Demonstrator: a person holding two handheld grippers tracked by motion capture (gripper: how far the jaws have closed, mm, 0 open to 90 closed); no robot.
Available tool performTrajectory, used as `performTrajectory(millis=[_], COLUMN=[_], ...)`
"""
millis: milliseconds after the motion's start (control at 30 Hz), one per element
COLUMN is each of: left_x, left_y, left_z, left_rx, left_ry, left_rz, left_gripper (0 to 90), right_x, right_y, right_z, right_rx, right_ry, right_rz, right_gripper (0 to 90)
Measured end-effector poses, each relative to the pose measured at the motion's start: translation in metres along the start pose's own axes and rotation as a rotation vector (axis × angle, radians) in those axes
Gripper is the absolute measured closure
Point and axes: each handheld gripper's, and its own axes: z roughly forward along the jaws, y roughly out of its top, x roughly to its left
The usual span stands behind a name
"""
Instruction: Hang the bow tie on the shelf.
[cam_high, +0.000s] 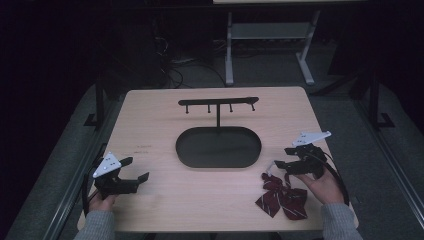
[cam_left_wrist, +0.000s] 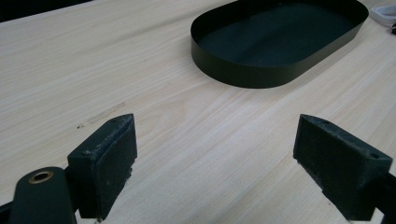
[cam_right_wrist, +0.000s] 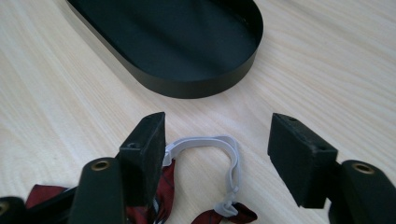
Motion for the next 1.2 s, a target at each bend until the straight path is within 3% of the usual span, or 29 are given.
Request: performTrajectory(millis=[233, 567, 800, 933, 1200], left_x=[-0.001, -0.001, -0.002, -0.002, -0.002], left_y=[0.000, 0.001, 0.001, 0.001, 0.001], left_z=[0.001, 0.002, 0.003, 0.003, 0.003], left_rx=[0.000, 0.000, 0.000, 0.004, 0.003], left_ry=[-0.005, -0.009, -0.009, -0.008, -0.008], left_rz=[-0.002, 0.001, -0.002, 0.003, 0.002], left_gripper=[13.0, 13.0, 13.0, 13.0, 13.0], right_x=[-0.005, -0.012, -0.016, -0.021, -0.019], right_y=[-0.008, -0.018, -0.024, -0.034, -0.040], right_z=[0.013, 0.020, 0.027, 0.033, 0.040], right_rx=[0.022, 0.014, 0.024, 0.053, 0.063], right_ry=[0.004, -0.044, -0.032, -0.022, -0.018], right_rz=[0.023, 0.052, 0.066, 0.110, 0.105], right_gripper=[43.7, 53.6, 60.5, 61.7, 64.0])
